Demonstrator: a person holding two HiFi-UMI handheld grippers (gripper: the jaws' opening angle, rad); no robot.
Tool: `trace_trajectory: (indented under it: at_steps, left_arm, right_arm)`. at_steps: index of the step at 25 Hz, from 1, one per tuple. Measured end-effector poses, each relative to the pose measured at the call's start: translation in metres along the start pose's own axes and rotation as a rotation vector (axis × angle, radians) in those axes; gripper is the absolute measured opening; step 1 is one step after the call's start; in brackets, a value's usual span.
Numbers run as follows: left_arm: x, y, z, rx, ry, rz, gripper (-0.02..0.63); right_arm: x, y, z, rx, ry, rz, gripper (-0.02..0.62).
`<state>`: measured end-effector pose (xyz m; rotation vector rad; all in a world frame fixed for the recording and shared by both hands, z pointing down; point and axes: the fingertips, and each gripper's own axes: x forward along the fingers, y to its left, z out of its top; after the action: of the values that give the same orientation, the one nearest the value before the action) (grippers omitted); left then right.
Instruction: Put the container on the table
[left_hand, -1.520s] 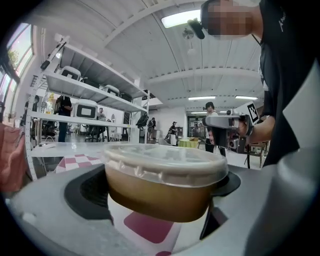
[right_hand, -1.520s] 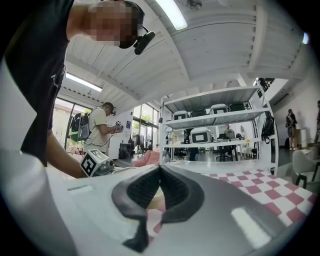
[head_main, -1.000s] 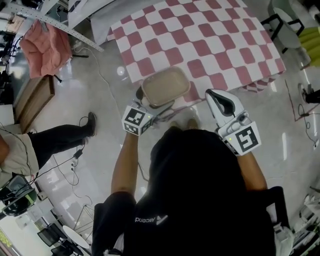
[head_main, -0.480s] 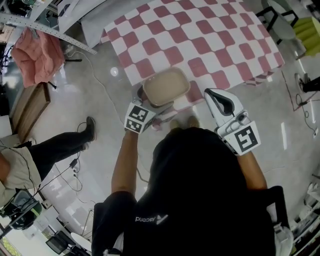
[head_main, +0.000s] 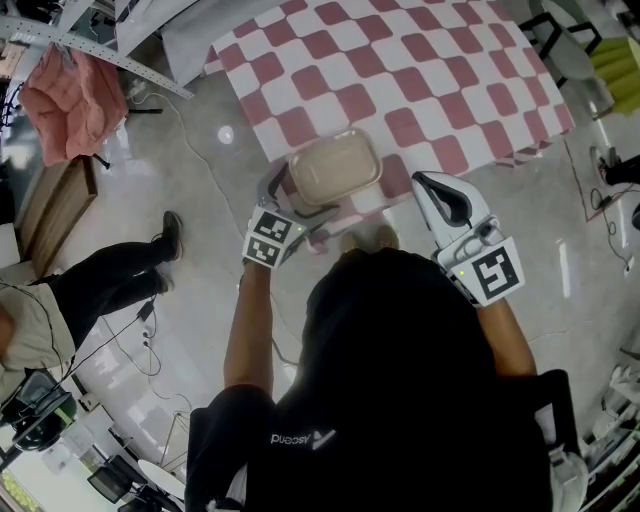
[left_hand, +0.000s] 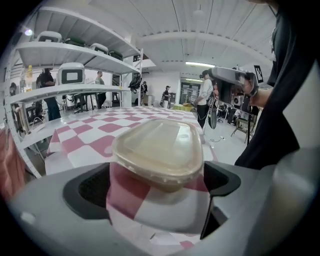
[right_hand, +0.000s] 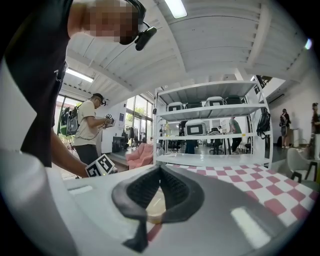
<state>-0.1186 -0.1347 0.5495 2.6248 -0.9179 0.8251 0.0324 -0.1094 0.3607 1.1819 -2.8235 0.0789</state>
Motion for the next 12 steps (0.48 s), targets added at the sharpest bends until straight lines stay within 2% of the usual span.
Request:
trace_trajectory:
  at_steps: [3,5,8,12]
  left_arm:
    - [-0.012,0.001,-0.005,-0.019,-0.011,0.017,0.569]
    - [-0.026,0.001,0.001,-0.039,-0.057,0.035,0.569]
    - [-0.056,-0.003,0.035,-0.062,-0.206,0.073,0.567]
    - [-0.100,-0.022,0.104,-0.055,-0.441,0.098,0.549]
  right_arm:
    - [0.004,0.005,-0.001,-0.003,0.001,0.012,0.003]
    - [0.006,0.009,0.000,-0.005,-0.001,0.020,0.003]
    - [0.008,0.012,0.000,-0.027,-0.007,0.037,0.003]
    - [0.014,0.017,0.010,-0.011,-0.032,0.046,0.003]
